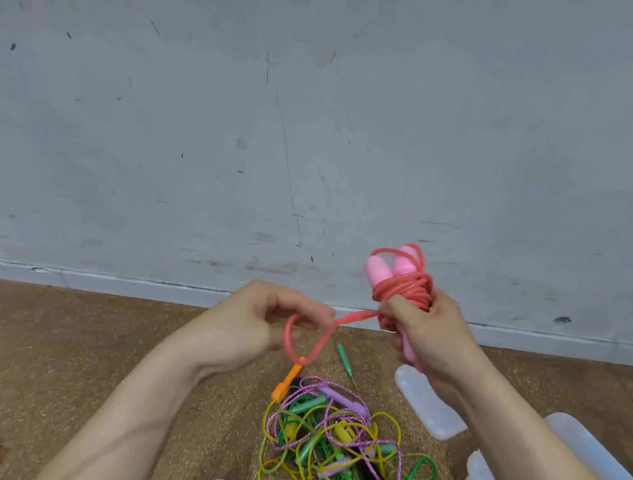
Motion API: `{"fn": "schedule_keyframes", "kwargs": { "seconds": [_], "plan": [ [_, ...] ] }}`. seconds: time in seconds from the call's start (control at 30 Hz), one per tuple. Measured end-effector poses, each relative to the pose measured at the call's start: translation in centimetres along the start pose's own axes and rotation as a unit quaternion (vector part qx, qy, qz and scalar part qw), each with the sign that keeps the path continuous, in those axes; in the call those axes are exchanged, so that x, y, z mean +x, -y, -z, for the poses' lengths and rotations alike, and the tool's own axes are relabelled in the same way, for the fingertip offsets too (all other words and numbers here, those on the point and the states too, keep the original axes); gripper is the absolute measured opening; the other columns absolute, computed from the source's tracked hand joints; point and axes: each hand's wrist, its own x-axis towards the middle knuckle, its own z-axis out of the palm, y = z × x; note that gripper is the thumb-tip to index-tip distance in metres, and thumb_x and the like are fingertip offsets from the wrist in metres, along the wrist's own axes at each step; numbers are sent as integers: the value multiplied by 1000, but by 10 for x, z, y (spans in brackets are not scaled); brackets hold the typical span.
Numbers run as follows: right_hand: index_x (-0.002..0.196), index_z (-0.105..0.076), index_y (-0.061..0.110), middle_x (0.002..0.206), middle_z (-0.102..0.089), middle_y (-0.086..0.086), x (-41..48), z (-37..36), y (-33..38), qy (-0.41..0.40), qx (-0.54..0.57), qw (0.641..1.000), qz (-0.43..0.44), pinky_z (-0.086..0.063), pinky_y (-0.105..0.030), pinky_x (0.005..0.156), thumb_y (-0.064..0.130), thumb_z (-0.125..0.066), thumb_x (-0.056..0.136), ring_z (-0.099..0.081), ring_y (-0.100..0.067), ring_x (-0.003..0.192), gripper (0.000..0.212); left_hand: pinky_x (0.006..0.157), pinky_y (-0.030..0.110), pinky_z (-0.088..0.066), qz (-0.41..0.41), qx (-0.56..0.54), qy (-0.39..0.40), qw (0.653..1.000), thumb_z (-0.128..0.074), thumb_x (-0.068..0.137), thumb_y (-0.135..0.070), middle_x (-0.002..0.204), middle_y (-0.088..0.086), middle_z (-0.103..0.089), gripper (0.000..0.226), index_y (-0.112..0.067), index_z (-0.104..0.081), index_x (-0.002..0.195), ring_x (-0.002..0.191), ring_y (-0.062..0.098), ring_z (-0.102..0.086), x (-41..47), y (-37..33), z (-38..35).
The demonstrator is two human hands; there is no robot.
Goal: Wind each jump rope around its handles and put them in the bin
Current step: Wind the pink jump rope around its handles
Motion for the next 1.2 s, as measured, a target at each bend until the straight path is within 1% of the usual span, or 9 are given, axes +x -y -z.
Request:
{"fn": "schedule_keyframes", "kwargs": {
  "seconds": [0.07, 0.17, 0.33, 0.47, 0.6, 0.73, 0.87, 1.0, 1.2],
  "plan": [
    [93, -59, 5, 66, -56, -8, 0, 8, 4, 30, -7, 1000, 4, -29, -26, 46, 4, -63, 80, -39, -16, 45, 14, 94, 19, -45, 12, 34, -42, 998, -36, 76, 25, 105, -11, -72, 61, -20, -77, 77, 107, 0, -62, 1, 5, 11],
    [98, -59, 6, 69, -57, -8, -4, 10, 9, 82, -14, 996, 10, -32, -26, 48, 9, -68, 75, -40, -16, 47, 25, 76, 20, -45, -22, 133, -166, 977, -46, 82, 0, 88, -21, -72, 43, -31, -76, 81, 85, 3, -64, 4, 5, 11],
    [89, -56, 7, 66, -53, -10, -12, 2, 12, 163, 44, 986, -5, -27, -24, 44, 4, -63, 79, -39, -14, 46, 12, 86, 37, -50, -87, 393, -11, 915, -57, 90, -42, 101, -7, -68, 39, -34, -50, 127, 99, 20, -62, 12, 10, -32],
    [92, -57, 9, 70, -54, -12, -10, 5, 12, 122, 51, 991, 7, -27, -24, 46, -3, -58, 85, -39, -13, 44, 14, 59, 28, -52, -45, 172, -32, 984, -60, 92, -25, 63, -2, -64, 13, -29, -60, 105, 54, 14, -61, 16, 5, -32],
    [100, -56, 17, 71, -58, -2, -10, 6, 3, 90, -65, 992, 58, -38, -24, 48, 2, -68, 78, -49, -9, 50, 30, 53, 24, -47, 17, 162, 40, 986, -57, 95, -19, 63, 2, -66, 11, -18, -63, 86, 54, 16, -63, 11, 2, -19],
    [109, -48, 28, 84, -62, 4, -7, 4, -5, 28, -223, 967, 121, -44, -28, 55, 22, -80, 69, -56, -12, 63, 52, 41, 16, -36, 56, 11, 2, 998, -48, 99, -11, 58, 4, -53, 16, -12, -64, 103, 43, 14, -49, 7, -2, -16],
    [117, -42, 33, 94, -63, 15, -9, -4, -8, 6, -284, 939, 193, -44, -13, 65, 48, -87, 61, -62, -4, 82, 73, 41, 19, -41, 65, -190, -42, 979, -48, 98, -10, 52, 0, -45, 13, -14, -60, 98, 37, 10, -38, 6, -15, -32],
    [107, -44, 31, 85, -65, 10, -11, -11, -11, -61, -329, 911, 242, -48, -35, 65, 66, -67, 60, -64, -21, 80, 63, 48, 23, -49, 93, -360, -16, 928, -60, 86, 1, 56, 3, -46, 15, -5, -65, 99, 42, 9, -43, 5, -20, -44],
    [100, -45, 33, 81, -65, 7, -4, -5, -15, -78, -329, 918, 206, -51, -42, 68, 69, -72, 64, -63, -22, 77, 57, 72, 25, -53, -8, -207, 61, 976, -67, 62, 19, 87, 2, -64, 68, -12, -54, 121, 78, 14, -61, 2, -10, -44]
  ]
}}
